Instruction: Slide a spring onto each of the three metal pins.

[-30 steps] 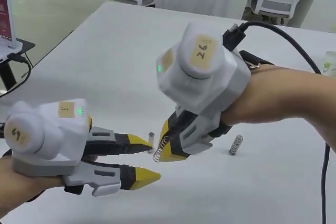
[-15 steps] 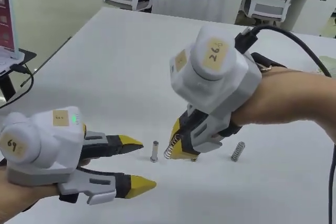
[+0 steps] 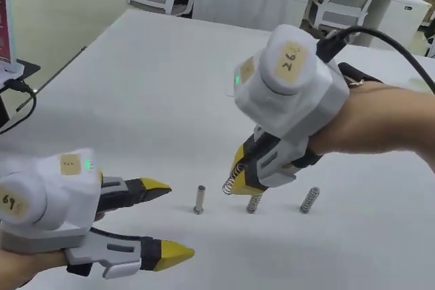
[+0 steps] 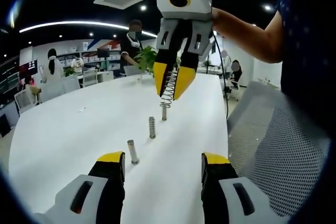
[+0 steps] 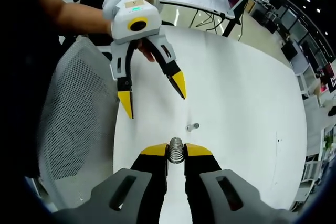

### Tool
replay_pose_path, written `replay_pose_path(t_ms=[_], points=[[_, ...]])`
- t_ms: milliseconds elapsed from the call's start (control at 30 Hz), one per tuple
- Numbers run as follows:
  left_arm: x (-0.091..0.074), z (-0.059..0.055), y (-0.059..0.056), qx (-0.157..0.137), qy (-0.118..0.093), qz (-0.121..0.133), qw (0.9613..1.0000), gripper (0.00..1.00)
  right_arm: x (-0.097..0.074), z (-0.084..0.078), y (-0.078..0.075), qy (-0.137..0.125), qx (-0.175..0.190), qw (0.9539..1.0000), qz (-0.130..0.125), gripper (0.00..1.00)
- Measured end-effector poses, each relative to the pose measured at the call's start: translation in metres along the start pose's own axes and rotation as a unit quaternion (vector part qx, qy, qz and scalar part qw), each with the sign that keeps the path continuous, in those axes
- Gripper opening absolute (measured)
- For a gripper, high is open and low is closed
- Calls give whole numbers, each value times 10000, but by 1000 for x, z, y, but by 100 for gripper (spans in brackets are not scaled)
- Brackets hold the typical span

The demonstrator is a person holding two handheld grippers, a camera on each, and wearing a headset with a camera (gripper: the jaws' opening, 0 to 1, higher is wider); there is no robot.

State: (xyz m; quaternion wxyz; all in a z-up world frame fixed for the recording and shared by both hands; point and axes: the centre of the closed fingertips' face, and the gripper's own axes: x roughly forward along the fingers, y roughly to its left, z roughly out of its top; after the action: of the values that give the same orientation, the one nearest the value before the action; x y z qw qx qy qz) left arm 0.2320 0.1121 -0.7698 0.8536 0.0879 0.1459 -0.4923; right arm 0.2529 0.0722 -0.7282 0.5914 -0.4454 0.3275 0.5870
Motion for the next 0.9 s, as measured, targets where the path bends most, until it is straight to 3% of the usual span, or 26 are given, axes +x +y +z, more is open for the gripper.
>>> replay_pose_path(t_ms=[333,900], points=[[3,-8,10,-36,40,76,10000,60,15,-3,-18,48,84,9999,-29,9],[3,-14,12,-100,-3,116,9999,65,54,7,-36,172,18,9998,71,9]])
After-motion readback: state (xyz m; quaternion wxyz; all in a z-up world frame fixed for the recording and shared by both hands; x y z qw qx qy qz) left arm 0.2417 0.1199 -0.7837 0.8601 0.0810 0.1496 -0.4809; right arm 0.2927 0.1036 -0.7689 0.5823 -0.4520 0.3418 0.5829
